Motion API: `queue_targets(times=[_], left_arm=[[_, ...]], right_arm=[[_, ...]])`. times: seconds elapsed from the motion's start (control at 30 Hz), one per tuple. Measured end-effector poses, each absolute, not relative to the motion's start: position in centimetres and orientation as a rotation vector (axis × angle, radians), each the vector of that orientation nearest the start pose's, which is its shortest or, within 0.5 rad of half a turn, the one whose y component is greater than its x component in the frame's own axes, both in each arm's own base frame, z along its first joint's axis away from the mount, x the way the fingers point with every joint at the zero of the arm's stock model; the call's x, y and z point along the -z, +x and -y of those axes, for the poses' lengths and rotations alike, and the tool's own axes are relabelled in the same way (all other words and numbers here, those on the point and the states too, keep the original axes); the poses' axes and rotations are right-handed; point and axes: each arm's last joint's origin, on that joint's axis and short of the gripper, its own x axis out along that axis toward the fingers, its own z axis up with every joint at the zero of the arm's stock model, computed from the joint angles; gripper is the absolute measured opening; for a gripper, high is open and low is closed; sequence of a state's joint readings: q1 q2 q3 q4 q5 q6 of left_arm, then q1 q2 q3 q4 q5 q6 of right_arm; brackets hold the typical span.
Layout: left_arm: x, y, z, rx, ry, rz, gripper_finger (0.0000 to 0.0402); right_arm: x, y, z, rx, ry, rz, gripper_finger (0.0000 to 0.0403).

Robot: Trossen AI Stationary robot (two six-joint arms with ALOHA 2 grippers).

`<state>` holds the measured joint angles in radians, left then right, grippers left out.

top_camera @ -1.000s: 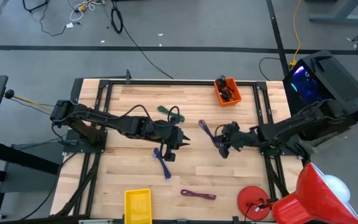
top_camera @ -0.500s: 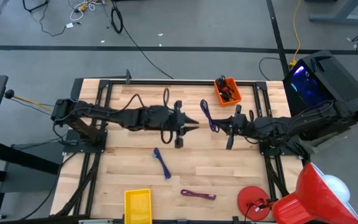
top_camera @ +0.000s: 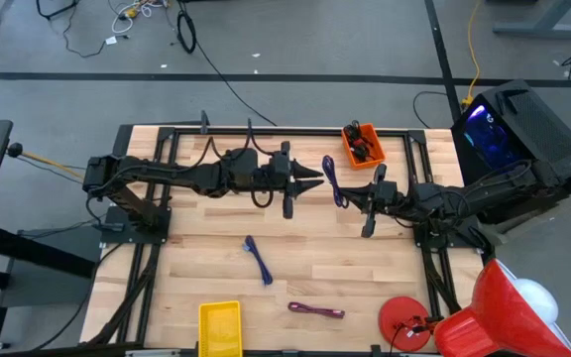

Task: Pick & Place USB Port
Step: Put the right blue and black charger cable into the yellow bin

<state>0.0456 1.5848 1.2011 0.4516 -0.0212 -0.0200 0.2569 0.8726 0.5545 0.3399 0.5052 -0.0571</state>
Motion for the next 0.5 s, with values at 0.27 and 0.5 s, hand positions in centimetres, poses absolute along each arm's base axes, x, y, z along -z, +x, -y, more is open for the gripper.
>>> queue_targets(times=[0.27,0.5], left_arm=[[-34.61,36.85,-1.61,0.021,-0.046,0.153,0.0083],[-34.6,36.85,-1.59,0.026,-0.059,0.151,0.0083]], right_arm=[[-28.76,19.77,-3.75,0.25,-0.071,0.032,0.0],[-29.01,20.1,-3.86,0.244,-0.083,0.072,0.0]])
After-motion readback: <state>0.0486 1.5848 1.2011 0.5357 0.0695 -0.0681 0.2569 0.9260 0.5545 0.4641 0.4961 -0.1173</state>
